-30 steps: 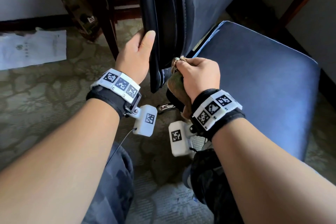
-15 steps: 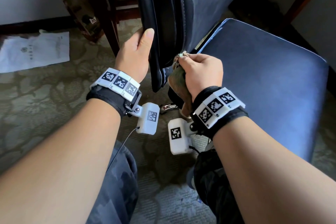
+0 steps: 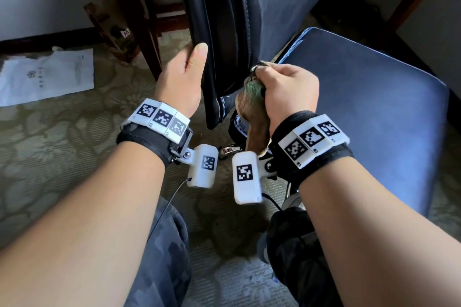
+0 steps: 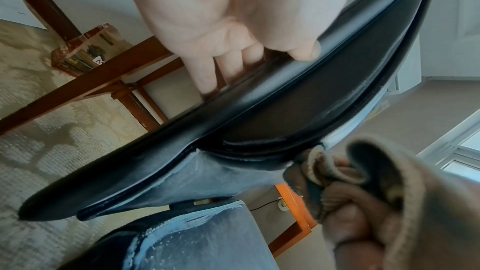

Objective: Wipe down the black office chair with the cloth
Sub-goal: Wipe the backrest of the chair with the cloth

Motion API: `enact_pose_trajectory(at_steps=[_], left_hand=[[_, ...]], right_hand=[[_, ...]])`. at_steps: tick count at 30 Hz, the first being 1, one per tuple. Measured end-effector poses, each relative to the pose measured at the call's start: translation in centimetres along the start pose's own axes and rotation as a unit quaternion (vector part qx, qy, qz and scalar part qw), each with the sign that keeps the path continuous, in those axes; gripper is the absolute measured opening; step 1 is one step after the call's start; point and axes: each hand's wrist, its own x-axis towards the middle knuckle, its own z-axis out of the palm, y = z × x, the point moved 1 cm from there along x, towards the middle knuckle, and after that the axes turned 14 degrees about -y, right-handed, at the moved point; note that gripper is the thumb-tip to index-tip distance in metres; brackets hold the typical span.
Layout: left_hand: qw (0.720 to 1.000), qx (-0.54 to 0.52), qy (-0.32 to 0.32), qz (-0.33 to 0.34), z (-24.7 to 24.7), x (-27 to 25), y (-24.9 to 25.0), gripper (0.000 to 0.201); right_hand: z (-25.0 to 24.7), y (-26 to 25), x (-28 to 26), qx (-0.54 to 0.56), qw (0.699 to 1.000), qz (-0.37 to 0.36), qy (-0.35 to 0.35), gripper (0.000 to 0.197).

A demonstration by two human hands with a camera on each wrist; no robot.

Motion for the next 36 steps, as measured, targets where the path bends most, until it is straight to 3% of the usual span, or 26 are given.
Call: enact_pose_trajectory(at_steps=[5, 12, 15, 20, 25, 30, 36], left_hand=[[1.0, -0.008, -0.009, -0.004, -0.1, -0.3, 0.2, 0.021], [1.0, -0.001, -0.006, 0.005, 0.0, -0.3, 0.4, 0.015], [1.0, -0.006, -0.004, 0.005, -0.2, -0.2, 0.4, 0.022], [1.0, 0.003, -0.005, 0.003, -0.2, -0.3, 0.4, 0.028], [1.0, 0.0, -0.011, -0.009, -0.3, -0.6, 0.8, 0.027], [1.0, -0.017, -0.004, -0.012, -0.2, -0.5, 0.4, 0.042], [0.999, -0.039, -0.03, -0.001, -0.3, -0.6, 1.0, 0.017]], right_hand=[[0.4, 0.4, -0.3, -0.006, 0.999, 0.034, -0.015, 0.005], [0.4, 0.1, -1.1, 0.017, 0.999, -0.034, -0.012, 0.006], [0.6, 0.2, -1.2, 0.0, 1.0, -0.022, -0.013, 0.006], [0.0, -0.8, -1.8, 0.008, 0.995, -0.096, -0.022, 0.009], [0.1, 0.8, -1.9, -0.033, 0.998, -0.054, -0.014, 0.007], [1.1, 1.4, -1.6, -0.051, 0.998, -0.041, -0.012, 0.007], [1.8, 2.6, -1.1, -0.122, 0.992, -0.015, -0.02, 0.011]])
